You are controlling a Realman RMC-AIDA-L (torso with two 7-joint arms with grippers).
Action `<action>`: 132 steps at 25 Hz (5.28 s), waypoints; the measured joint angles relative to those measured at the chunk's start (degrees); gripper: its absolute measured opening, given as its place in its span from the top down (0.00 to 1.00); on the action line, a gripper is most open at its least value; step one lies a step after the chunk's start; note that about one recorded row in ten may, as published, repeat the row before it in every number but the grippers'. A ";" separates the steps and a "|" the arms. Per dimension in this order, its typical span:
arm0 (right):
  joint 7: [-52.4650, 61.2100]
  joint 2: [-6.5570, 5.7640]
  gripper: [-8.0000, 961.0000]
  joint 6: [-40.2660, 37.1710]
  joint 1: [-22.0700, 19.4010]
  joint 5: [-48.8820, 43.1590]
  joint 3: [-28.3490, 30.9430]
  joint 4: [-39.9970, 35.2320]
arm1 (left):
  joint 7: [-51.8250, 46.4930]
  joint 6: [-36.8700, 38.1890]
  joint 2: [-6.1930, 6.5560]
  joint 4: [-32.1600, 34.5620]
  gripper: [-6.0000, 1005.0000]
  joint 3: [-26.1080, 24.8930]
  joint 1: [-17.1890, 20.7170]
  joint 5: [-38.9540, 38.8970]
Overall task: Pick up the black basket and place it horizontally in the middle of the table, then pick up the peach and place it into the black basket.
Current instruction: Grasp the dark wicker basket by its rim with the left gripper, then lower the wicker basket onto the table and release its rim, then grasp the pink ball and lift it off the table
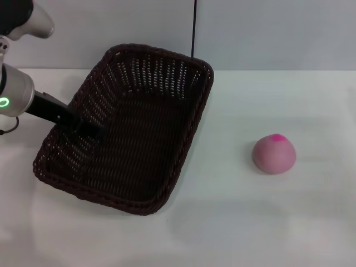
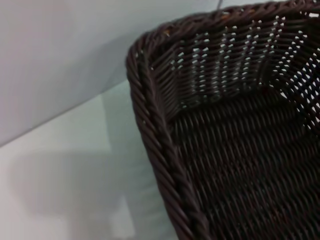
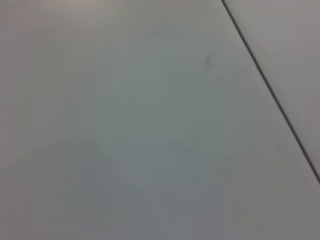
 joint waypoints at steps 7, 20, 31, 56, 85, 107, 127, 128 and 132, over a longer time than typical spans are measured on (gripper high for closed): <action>0.00 -0.01 0.32 0.08 -0.93 0.00 0.31 -0.42 | -0.39 -0.84 0.08 -0.69 0.27 1.21 -0.38 1.06; 0.00 -0.02 0.33 1.53 -1.37 0.00 1.45 -1.06 | 3.01 -2.23 0.29 6.01 0.62 2.81 1.66 1.23; 0.00 -0.01 0.34 1.64 -1.82 0.00 1.73 -1.03 | 23.56 -1.99 0.24 9.05 0.76 5.74 0.39 1.24; 0.10 -0.11 0.36 2.80 -3.80 0.00 3.40 -1.28 | 46.18 -14.24 -0.14 13.16 0.73 25.40 2.85 -1.79; 0.35 -0.17 0.39 3.70 -4.24 -0.45 3.15 -1.19 | 32.22 -18.19 0.00 13.04 0.54 28.83 5.45 -1.55; 48.42 -0.74 0.41 3.90 -12.90 -38.53 1.82 -45.57 | 52.10 -24.95 0.41 -0.92 0.27 1.16 19.70 -67.89; 90.77 -0.62 0.42 1.74 8.35 -86.76 -3.44 -58.91 | 71.63 -8.67 0.35 -31.09 0.27 -4.82 22.83 -86.93; 90.79 -0.66 0.42 2.50 8.76 -86.76 -4.05 -57.85 | 71.57 -8.54 0.35 -31.08 0.27 -5.03 22.92 -86.96; 91.48 -0.68 0.43 4.39 9.69 -86.83 -5.54 -55.33 | 71.56 -8.12 0.38 -31.30 0.27 -5.77 22.94 -87.02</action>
